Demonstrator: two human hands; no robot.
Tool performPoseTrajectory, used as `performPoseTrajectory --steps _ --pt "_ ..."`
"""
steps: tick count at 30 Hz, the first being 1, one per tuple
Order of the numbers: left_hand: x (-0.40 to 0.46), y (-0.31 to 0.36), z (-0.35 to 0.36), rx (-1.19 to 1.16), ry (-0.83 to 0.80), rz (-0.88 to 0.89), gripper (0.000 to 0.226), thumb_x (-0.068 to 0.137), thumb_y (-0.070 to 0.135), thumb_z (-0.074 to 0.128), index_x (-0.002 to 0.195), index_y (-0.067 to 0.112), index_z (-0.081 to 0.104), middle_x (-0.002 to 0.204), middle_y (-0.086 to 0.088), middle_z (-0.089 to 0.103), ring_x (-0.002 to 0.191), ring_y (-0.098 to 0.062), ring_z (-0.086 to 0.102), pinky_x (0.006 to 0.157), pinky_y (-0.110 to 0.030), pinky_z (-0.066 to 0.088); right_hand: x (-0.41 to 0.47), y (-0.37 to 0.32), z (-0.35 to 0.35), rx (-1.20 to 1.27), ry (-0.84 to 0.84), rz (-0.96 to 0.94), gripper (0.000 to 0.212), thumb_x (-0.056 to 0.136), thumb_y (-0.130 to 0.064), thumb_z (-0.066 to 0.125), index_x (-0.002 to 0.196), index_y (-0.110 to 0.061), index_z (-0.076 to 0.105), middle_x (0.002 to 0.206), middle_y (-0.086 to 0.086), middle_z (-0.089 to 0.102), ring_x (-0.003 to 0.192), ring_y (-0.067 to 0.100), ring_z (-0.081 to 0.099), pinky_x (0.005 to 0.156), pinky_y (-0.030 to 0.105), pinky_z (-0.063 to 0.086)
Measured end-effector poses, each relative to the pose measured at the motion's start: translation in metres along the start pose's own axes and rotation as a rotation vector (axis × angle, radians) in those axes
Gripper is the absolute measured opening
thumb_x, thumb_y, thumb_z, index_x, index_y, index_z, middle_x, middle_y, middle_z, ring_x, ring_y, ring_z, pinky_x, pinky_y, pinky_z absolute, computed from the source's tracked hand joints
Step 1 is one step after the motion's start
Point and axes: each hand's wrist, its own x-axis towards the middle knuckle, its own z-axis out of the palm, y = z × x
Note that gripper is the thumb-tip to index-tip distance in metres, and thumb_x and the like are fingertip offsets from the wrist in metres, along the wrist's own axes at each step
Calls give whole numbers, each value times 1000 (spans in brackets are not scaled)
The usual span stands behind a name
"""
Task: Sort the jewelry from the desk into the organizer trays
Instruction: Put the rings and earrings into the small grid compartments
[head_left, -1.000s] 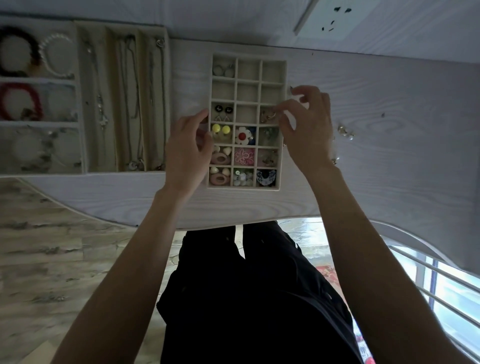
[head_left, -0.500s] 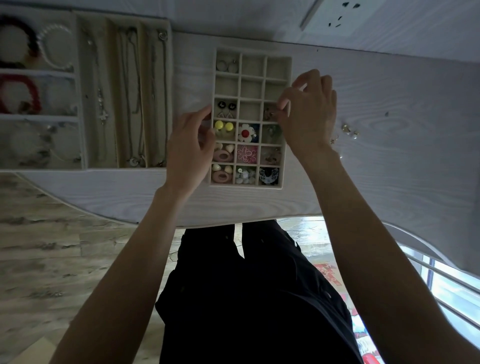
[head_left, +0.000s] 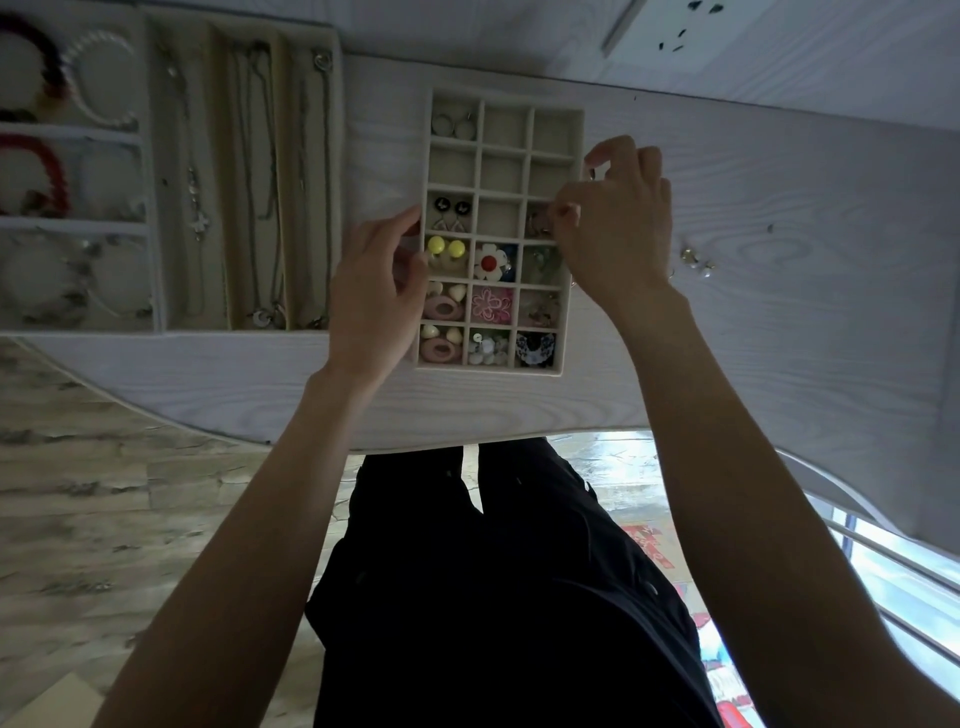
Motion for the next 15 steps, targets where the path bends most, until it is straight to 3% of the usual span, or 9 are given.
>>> performPoseTrajectory --steps 8,15 --pt "-1 0 0 -15 2 0 36 97 13 51 132 11 51 121 -6 56 91 0 52 83 -4 40 -15 6 5 130 166 70 10 82 -17 63 83 -14 73 118 10 56 108 31 49 81 33 39" --pt "-2 5 -3 -42 -15 -11 36 97 12 50 133 10 51 121 -5 54 94 -6 54 88 -18 46 -3 -4 -3 -84 -53 83 24 87 -33 61 101 -17 73 140 -1 40 130 24 30 99 34 27"
